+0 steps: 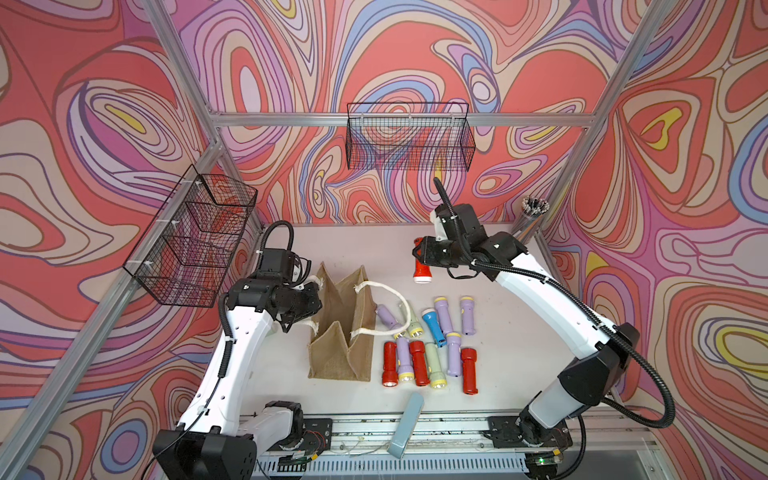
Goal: Put the flashlights into the tote bags
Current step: Adjust the canvas bag at the center of the board.
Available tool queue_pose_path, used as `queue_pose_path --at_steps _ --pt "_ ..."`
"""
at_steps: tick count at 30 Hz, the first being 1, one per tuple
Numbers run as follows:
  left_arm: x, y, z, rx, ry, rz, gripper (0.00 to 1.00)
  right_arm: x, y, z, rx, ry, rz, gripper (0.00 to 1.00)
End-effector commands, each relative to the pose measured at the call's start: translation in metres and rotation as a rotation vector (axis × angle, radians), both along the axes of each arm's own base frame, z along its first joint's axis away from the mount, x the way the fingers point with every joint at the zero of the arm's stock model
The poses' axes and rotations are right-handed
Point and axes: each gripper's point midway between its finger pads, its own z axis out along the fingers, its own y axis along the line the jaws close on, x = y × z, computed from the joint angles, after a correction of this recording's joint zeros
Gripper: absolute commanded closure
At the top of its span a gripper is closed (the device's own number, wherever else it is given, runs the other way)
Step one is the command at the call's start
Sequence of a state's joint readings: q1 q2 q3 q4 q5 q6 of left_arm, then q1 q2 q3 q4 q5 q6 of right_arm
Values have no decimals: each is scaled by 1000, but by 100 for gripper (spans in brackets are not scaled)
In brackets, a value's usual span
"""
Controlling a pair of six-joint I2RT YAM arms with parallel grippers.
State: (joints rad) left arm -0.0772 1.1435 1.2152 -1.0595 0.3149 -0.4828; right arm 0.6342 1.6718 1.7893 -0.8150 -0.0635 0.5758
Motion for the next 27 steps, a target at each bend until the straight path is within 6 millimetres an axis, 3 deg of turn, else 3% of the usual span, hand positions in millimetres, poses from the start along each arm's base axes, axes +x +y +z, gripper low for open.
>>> queue_pose_path --at_steps 1,9,14,21,27 --pt "3 -9 11 -82 -49 18 100 2 47 16 96 -17 76 100" --pt "-3 -8 -2 -86 -14 43 100 -13 146 21 255 1 282 100" --pt "-6 -10 -2 -102 -17 37 100 -30 185 24 304 -11 385 100" --pt "-9 -7 0 -87 -21 39 100 -53 211 36 338 -123 484 100" --pt "-10 -8 3 -91 -30 37 100 -63 223 6 310 -140 536 100"
